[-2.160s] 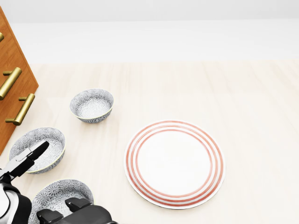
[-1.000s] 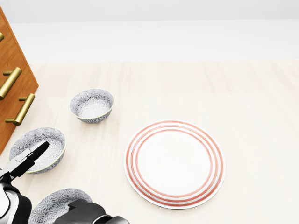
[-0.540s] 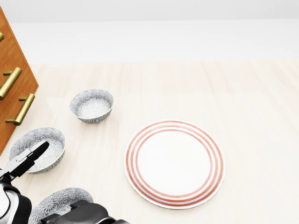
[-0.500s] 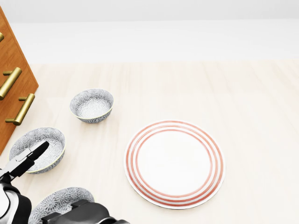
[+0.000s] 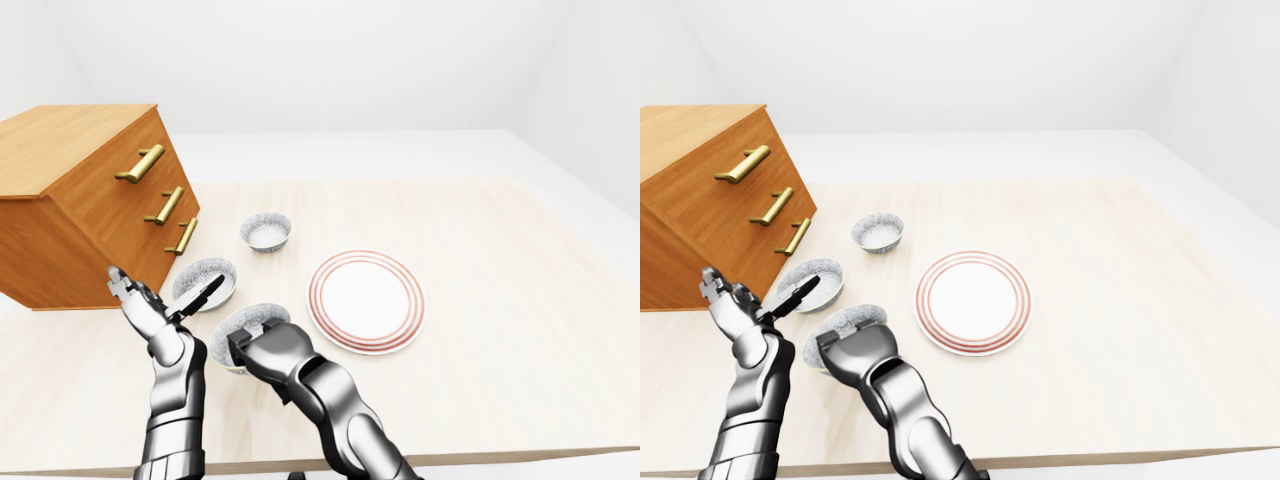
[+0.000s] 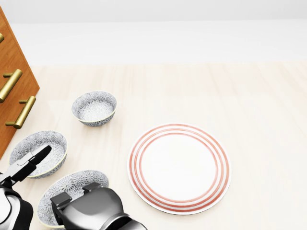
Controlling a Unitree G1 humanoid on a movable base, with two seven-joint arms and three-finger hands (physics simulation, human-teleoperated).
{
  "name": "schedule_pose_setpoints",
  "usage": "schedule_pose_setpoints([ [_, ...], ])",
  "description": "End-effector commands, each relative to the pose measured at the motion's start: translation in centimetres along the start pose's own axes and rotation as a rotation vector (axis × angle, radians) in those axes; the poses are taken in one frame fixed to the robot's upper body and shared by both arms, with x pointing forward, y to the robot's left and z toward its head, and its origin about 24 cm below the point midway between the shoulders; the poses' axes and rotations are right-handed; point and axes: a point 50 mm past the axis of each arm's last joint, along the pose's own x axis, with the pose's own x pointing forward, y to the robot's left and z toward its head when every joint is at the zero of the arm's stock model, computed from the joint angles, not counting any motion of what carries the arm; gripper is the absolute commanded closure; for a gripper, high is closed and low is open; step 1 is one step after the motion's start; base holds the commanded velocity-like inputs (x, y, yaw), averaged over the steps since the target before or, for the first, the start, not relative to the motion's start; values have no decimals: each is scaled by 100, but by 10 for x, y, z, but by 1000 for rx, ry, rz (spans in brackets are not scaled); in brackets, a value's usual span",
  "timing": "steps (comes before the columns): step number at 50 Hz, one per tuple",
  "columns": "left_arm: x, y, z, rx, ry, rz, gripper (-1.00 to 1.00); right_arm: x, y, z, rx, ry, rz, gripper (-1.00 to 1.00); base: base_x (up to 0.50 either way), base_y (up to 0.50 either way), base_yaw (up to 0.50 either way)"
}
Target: Put the bowl at the front on the plate.
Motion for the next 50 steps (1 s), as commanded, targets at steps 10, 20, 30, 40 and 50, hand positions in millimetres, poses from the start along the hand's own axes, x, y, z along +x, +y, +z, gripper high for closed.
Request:
schedule_pose_setpoints([
  [10, 0, 0, 1, -1, -6, -2, -100, -19, -22, -7, -58, 67, -132, 100, 0, 0, 0],
  [20, 0, 0, 1, -5, -3, -1, -100, -21, -22, -18, -36, 99, -134, 100, 0, 0, 0],
  [30, 0, 0, 1, -6, -2, 0, -100, -26, -32, -28, -27, 127, -176, 100, 0, 0, 0],
  [40, -1, 0, 3, -10, -10, -2, -100, -31, -37, -39, -16, 163, -203, 100, 0, 0, 0],
  [50, 0, 0, 0, -2, -2, -1, -100, -45, -55, -43, -51, 210, -302, 100, 0, 0, 0],
])
